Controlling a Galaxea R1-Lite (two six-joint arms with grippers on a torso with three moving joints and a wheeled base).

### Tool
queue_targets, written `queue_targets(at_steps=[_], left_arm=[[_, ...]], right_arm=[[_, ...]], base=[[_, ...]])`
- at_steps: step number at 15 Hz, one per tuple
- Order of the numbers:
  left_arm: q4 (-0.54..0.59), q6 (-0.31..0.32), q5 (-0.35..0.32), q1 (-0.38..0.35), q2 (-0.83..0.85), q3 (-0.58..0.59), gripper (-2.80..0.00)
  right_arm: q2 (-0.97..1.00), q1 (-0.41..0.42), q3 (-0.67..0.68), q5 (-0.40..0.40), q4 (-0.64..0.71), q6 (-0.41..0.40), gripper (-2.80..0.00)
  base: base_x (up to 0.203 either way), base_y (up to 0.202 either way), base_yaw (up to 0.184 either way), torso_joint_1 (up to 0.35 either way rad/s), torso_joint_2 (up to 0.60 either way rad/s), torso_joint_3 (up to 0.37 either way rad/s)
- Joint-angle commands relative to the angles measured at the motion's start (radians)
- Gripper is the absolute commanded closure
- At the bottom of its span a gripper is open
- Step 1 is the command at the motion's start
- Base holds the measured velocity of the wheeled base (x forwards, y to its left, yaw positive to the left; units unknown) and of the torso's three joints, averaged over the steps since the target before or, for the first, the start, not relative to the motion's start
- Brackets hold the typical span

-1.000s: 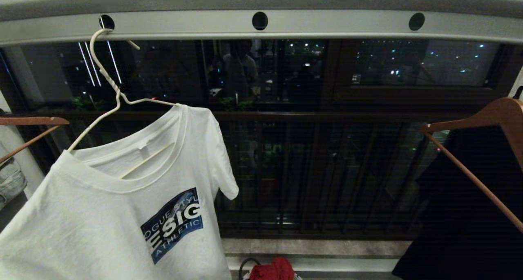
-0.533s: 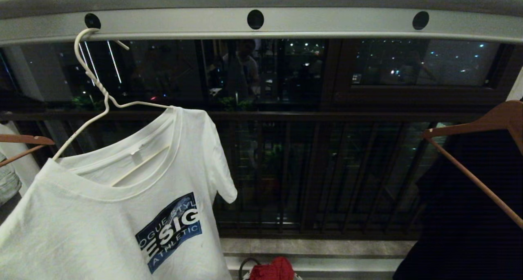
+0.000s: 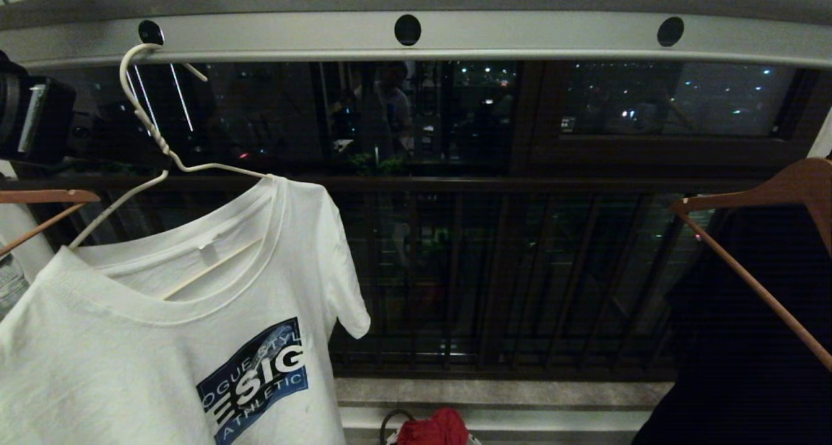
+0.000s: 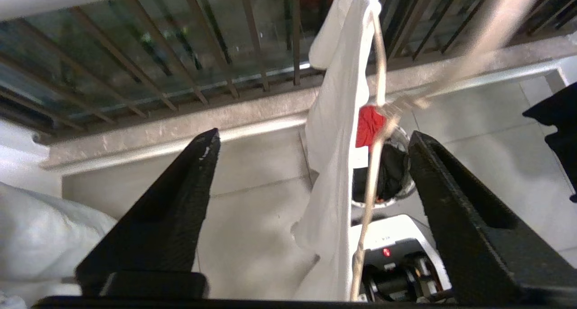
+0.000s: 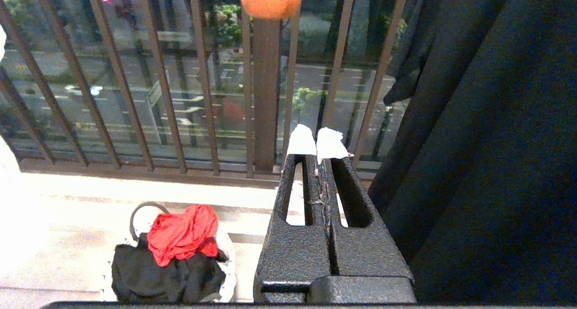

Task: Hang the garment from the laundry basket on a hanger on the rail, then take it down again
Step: Take the clothes off the clothes rack

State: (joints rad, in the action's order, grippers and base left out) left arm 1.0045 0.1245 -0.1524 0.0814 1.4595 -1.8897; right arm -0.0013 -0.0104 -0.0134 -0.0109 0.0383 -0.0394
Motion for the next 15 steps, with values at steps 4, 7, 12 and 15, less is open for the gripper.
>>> queue_targets(at_steps=[4, 7, 12, 15], left_arm=[[-0.148, -0.056, -0.033, 0.009, 0.020, 0.103, -2.80], [-0.276, -0.068, -0.036, 0.011, 0.013, 0.220, -2.80], [-0.469, -0.103, -0.038, 0.023, -0.021, 0.328, 0.00], [-0.480, -0.101, -0.038, 0.029, -0.066, 0.365, 0.00]], right_arm=[[0.001, 0.000, 0.001, 0.000, 0.000, -0.001, 0.00], [0.001, 0.000, 0.000, -0.001, 0.000, -0.001, 0.00], [0.001, 0.000, 0.001, 0.000, 0.000, -0.001, 0.00], [0.001, 0.000, 0.000, -0.001, 0.000, -0.001, 0.00]], base=[[0.000, 0.000, 0.000, 0.000, 0.00, 0.000], [0.000, 0.000, 0.000, 0.000, 0.00, 0.000], [0.000, 0.000, 0.000, 0.000, 0.00, 0.000], [0.000, 0.000, 0.000, 0.000, 0.00, 0.000]])
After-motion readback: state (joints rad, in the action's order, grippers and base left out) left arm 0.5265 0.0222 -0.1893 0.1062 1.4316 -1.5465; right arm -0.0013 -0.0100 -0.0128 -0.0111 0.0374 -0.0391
